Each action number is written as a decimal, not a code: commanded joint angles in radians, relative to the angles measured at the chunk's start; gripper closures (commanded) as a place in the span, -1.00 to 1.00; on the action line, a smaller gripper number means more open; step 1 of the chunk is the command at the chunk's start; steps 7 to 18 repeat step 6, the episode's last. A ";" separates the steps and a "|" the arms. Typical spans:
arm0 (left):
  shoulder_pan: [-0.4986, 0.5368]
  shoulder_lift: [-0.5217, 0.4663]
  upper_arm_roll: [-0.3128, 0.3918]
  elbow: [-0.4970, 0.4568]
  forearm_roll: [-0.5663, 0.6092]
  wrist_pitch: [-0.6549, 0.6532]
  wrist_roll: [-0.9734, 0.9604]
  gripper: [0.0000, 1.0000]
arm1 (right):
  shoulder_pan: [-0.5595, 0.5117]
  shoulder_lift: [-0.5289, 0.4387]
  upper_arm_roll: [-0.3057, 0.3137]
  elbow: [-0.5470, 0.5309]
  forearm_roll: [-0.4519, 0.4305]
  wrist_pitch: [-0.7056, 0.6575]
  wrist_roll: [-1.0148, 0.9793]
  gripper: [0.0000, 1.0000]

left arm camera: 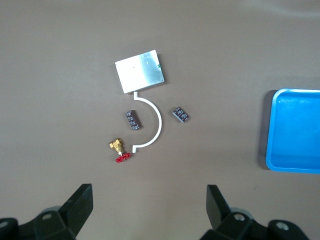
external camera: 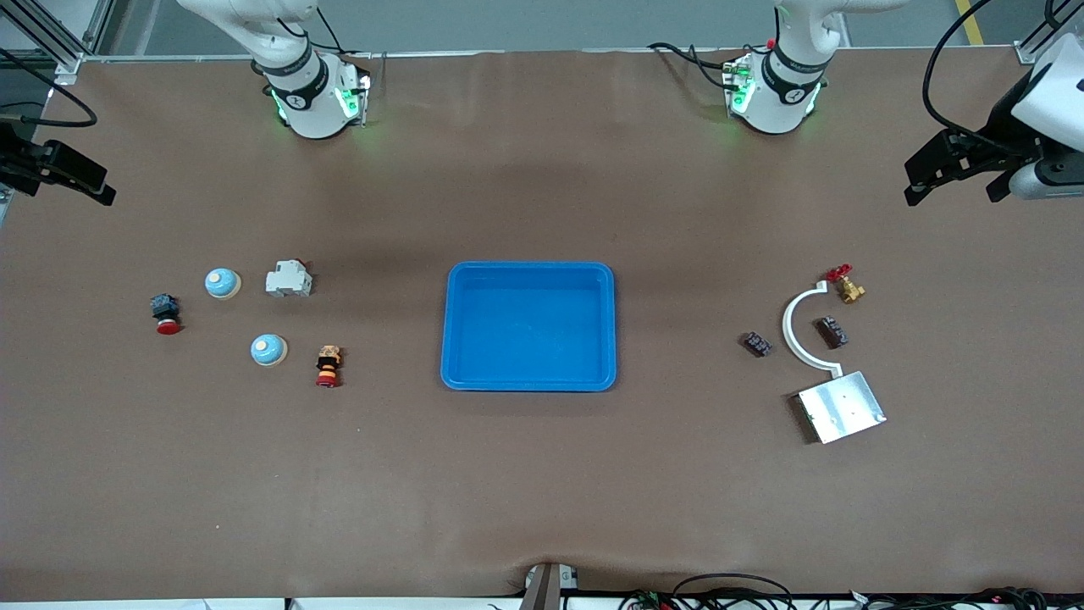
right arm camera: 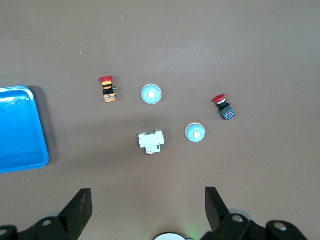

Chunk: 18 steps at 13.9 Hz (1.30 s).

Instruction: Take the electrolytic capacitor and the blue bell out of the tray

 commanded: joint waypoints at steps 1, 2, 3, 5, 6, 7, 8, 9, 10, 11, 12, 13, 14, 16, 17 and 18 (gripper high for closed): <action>-0.004 0.012 -0.001 0.030 -0.005 -0.022 0.000 -1.00 | -0.025 0.012 0.008 0.027 0.030 -0.018 -0.012 -1.00; -0.002 0.012 -0.001 0.030 -0.005 -0.024 0.000 -1.00 | -0.030 0.012 0.010 0.020 0.036 -0.015 -0.012 -1.00; -0.004 0.012 -0.001 0.030 -0.005 -0.025 0.000 -1.00 | -0.036 0.012 0.006 0.016 0.065 -0.009 -0.014 -1.00; -0.004 0.011 0.000 0.032 -0.005 -0.031 -0.002 -1.00 | -0.043 0.012 0.002 0.008 0.084 0.011 -0.015 -1.00; -0.004 0.009 -0.001 0.030 -0.005 -0.033 -0.002 -1.00 | -0.043 0.012 0.002 0.007 0.084 0.016 -0.015 -1.00; -0.004 0.009 -0.001 0.030 -0.005 -0.033 -0.002 -1.00 | -0.043 0.012 0.002 0.007 0.084 0.016 -0.015 -1.00; -0.004 0.009 -0.001 0.030 -0.005 -0.033 -0.002 -1.00 | -0.043 0.012 0.002 0.007 0.084 0.016 -0.015 -1.00; -0.004 0.009 -0.001 0.030 -0.005 -0.033 -0.002 -1.00 | -0.043 0.012 0.002 0.007 0.084 0.016 -0.015 -1.00; -0.004 0.009 -0.001 0.030 -0.005 -0.033 -0.002 -1.00 | -0.043 0.012 0.002 0.007 0.084 0.016 -0.015 -1.00; -0.004 0.009 -0.001 0.030 -0.005 -0.033 -0.002 -1.00 | -0.043 0.012 0.002 0.007 0.084 0.016 -0.015 -1.00; -0.004 0.009 -0.001 0.030 -0.005 -0.033 -0.002 -1.00 | -0.043 0.012 0.002 0.007 0.084 0.016 -0.015 -1.00; -0.004 0.009 -0.001 0.030 -0.005 -0.033 -0.002 -1.00 | -0.043 0.012 0.002 0.007 0.084 0.016 -0.015 -1.00; -0.004 0.009 -0.001 0.030 -0.005 -0.033 -0.002 -1.00 | -0.043 0.012 0.002 0.007 0.084 0.016 -0.015 -1.00; -0.004 0.009 -0.001 0.030 -0.005 -0.033 -0.002 -1.00 | -0.043 0.012 0.002 0.007 0.084 0.016 -0.015 -1.00; -0.004 0.009 -0.001 0.030 -0.005 -0.033 -0.002 -1.00 | -0.043 0.012 0.002 0.007 0.084 0.016 -0.015 -1.00; -0.004 0.009 -0.001 0.030 -0.005 -0.033 -0.002 -1.00 | -0.043 0.012 0.002 0.007 0.084 0.016 -0.015 -1.00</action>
